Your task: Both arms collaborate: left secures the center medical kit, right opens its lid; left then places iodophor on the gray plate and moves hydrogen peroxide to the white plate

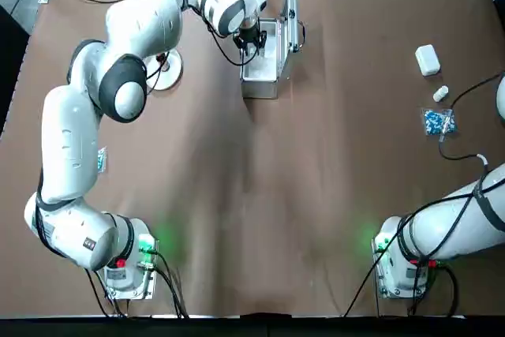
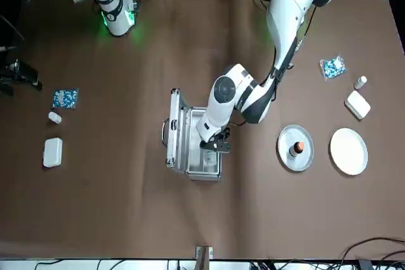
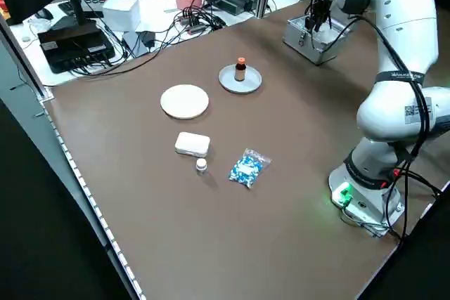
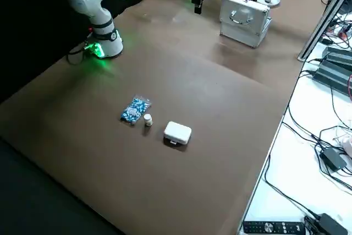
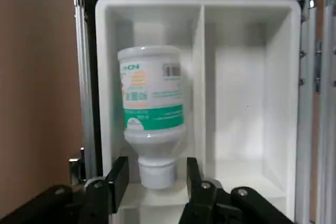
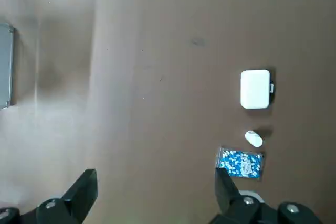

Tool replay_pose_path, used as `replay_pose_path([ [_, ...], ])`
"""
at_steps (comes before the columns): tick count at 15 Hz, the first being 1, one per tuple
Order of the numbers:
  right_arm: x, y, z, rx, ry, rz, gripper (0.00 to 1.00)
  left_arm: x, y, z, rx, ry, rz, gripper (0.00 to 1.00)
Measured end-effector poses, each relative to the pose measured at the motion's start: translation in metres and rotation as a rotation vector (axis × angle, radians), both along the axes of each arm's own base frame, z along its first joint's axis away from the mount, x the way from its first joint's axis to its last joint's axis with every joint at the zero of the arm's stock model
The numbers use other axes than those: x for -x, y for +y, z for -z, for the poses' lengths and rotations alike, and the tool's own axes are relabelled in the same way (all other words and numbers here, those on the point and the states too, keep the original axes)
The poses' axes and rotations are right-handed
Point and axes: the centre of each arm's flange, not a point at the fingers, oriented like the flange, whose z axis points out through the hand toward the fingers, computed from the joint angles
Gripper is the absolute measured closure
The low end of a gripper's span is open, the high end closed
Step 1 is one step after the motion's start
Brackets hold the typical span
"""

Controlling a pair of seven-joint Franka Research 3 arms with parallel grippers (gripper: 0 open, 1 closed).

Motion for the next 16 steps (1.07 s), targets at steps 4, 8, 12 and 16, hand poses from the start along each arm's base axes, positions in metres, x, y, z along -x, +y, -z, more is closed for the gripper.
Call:
replay_pose_path([
  [4, 0.0000, 0.0000, 0.0000, 0.000, 0.000, 0.000, 0.01, 0.0000, 0.0001, 0.0016, -0.001, 0.002, -0.002, 0.49],
  [8, -0.0001, -0.0002, -0.0001, 0.000, -0.001, 0.000, 0.01, -0.0009, 0.0011, 0.0019, -0.002, 0.001, -0.004, 0.55],
  [12, -0.0001, 0.0005, 0.0000, 0.000, -0.001, -0.001, 0.01, -0.0023, 0.0028, 0.0024, -0.004, 0.000, -0.007, 0.65],
  [16, -0.0004, 0.0018, -0.0001, 0.000, -0.002, -0.003, 0.01, -0.0026, 0.0028, 0.0021, -0.003, 0.001, -0.019, 0.68],
])
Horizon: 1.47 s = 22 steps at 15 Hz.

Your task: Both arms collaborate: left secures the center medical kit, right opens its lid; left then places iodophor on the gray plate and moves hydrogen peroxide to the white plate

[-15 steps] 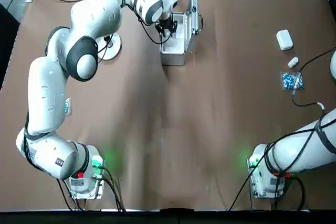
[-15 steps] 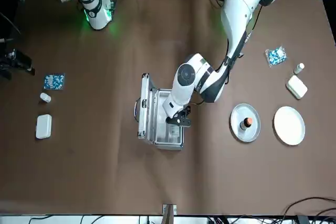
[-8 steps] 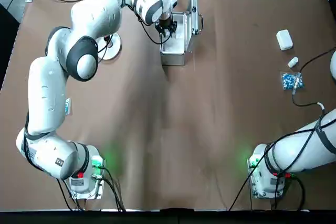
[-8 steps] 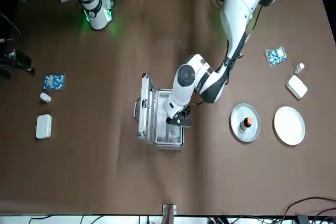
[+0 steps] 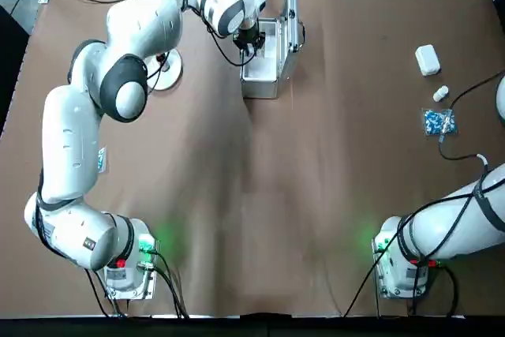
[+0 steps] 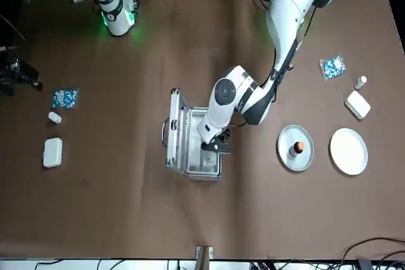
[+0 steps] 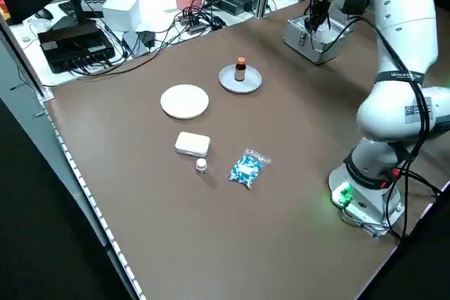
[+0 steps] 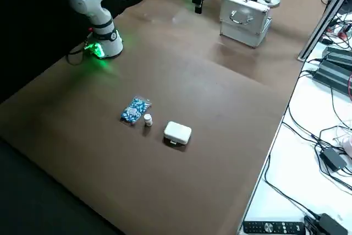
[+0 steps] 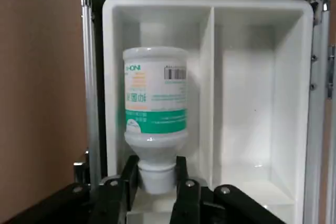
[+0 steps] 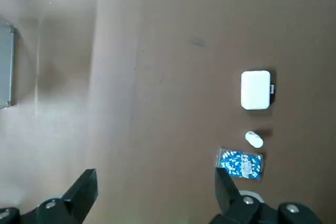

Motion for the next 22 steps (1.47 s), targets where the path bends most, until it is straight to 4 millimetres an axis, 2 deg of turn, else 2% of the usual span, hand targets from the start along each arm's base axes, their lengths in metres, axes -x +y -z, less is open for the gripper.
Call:
replay_pose_path([
  [7, 0.000, 0.003, 0.000, 0.000, 0.000, -0.005, 0.01, -0.005, 0.001, -0.008, 0.015, -0.007, -0.062, 0.68],
  [12, 0.000, 0.002, 0.000, 0.000, -0.001, -0.004, 0.01, -0.008, 0.000, -0.030, 0.040, -0.019, -0.133, 0.68],
  [16, 0.000, 0.002, 0.000, 0.000, -0.002, -0.003, 0.01, -0.016, 0.008, -0.067, 0.118, 0.003, -0.217, 0.68],
  [22, 0.000, 0.002, 0.000, 0.000, -0.003, -0.003, 0.01, -0.038, 0.052, -0.123, 0.187, 0.049, -0.329, 0.68],
])
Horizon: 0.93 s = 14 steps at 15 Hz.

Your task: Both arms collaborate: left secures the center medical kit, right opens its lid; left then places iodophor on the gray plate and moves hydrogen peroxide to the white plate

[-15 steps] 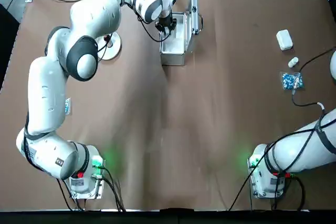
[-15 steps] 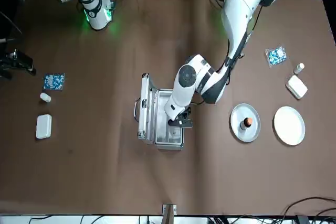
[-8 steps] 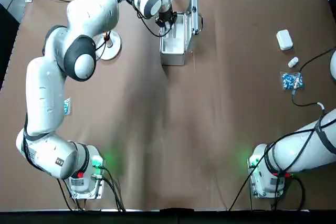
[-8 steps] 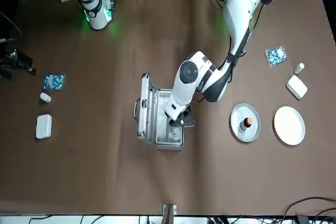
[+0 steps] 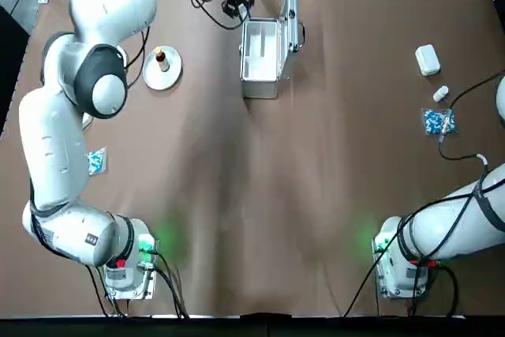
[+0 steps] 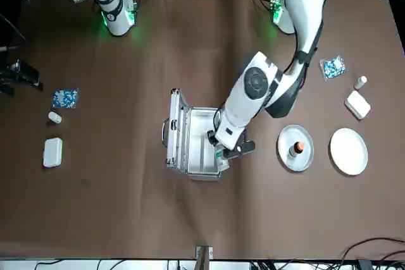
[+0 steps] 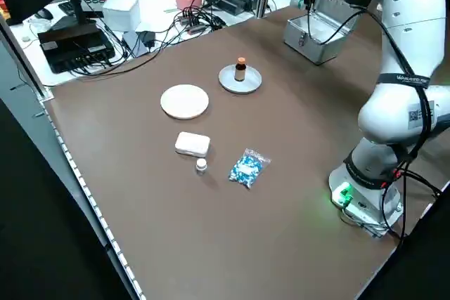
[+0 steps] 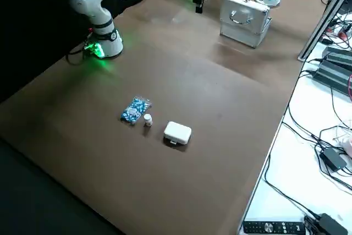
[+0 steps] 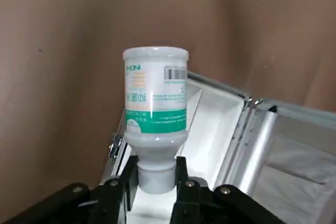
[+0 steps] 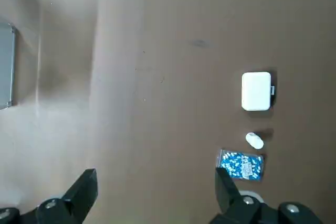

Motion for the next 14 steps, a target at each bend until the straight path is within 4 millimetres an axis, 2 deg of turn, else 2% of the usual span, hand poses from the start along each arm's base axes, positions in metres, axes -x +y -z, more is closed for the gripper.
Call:
replay_pose_path([
  [1, 0.000, 0.000, 0.000, 0.000, 0.000, -0.001, 0.01, -0.006, 0.015, -0.015, 0.026, 0.019, -0.033, 0.68],
  [2, 0.000, 0.001, 0.000, 0.000, 0.000, -0.001, 0.01, -0.009, 0.024, -0.019, 0.034, 0.033, -0.046, 0.68],
  [7, 0.000, 0.001, 0.000, 0.000, -0.001, -0.001, 0.01, -0.026, 0.069, -0.028, 0.103, 0.141, -0.116, 0.68],
  [10, 0.000, 0.001, 0.000, 0.000, -0.002, -0.001, 0.01, -0.040, 0.113, -0.038, 0.176, 0.219, -0.156, 0.68],
  [14, 0.000, 0.001, 0.000, 0.000, -0.002, -0.002, 0.01, -0.054, 0.175, -0.040, 0.245, 0.350, -0.227, 0.68],
])
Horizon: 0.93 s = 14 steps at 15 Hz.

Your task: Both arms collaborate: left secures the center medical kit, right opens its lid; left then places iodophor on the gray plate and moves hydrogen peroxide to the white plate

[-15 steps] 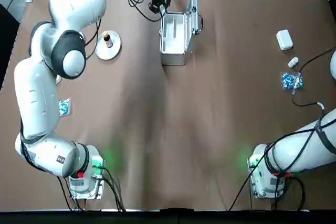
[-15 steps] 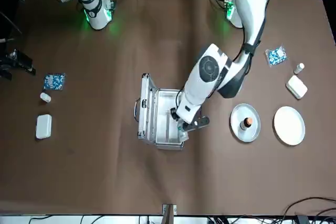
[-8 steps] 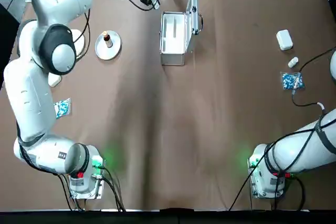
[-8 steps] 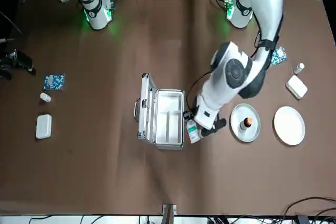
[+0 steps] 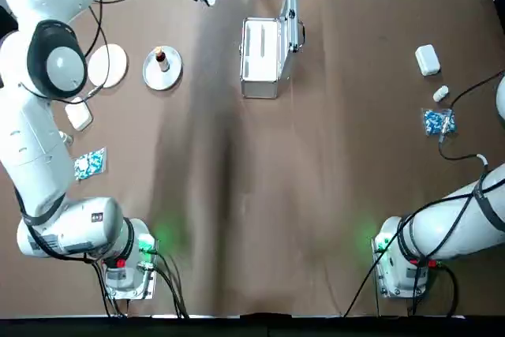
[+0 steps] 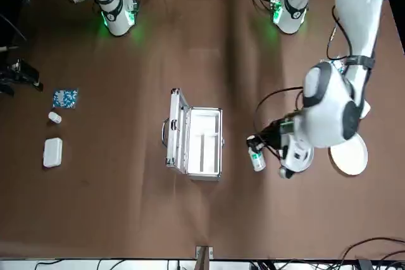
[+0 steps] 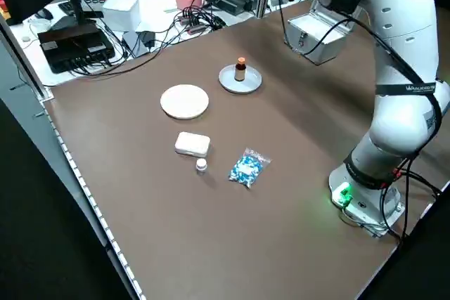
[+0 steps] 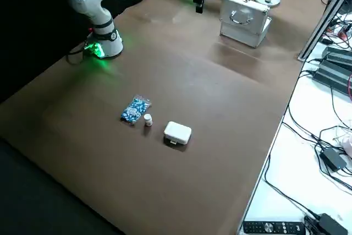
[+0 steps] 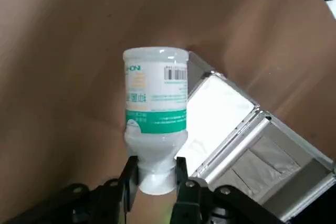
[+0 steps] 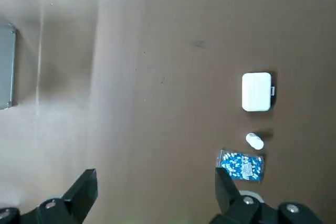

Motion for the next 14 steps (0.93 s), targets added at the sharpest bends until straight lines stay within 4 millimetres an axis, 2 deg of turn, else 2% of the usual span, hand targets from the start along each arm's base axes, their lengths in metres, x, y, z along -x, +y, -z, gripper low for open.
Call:
replay_pose_path([
  [4, 0.000, 0.000, 0.000, 0.000, 0.000, 0.000, 0.01, -0.011, 0.068, 0.001, 0.081, 0.119, -0.086, 0.68],
  [8, 0.000, 0.000, 0.000, 0.000, 0.000, -0.001, 0.01, -0.019, 0.159, 0.000, 0.172, 0.207, -0.194, 0.68],
  [11, 0.000, 0.001, 0.000, 0.000, 0.000, -0.001, 0.01, -0.019, 0.213, -0.002, 0.237, 0.256, -0.267, 0.68],
  [12, 0.000, 0.001, 0.000, 0.000, 0.000, -0.002, 0.01, -0.018, 0.243, -0.006, 0.301, 0.307, -0.331, 0.68],
  [14, 0.000, 0.001, 0.000, 0.000, 0.000, -0.002, 0.01, -0.015, 0.270, -0.006, 0.330, 0.338, -0.378, 0.68],
])
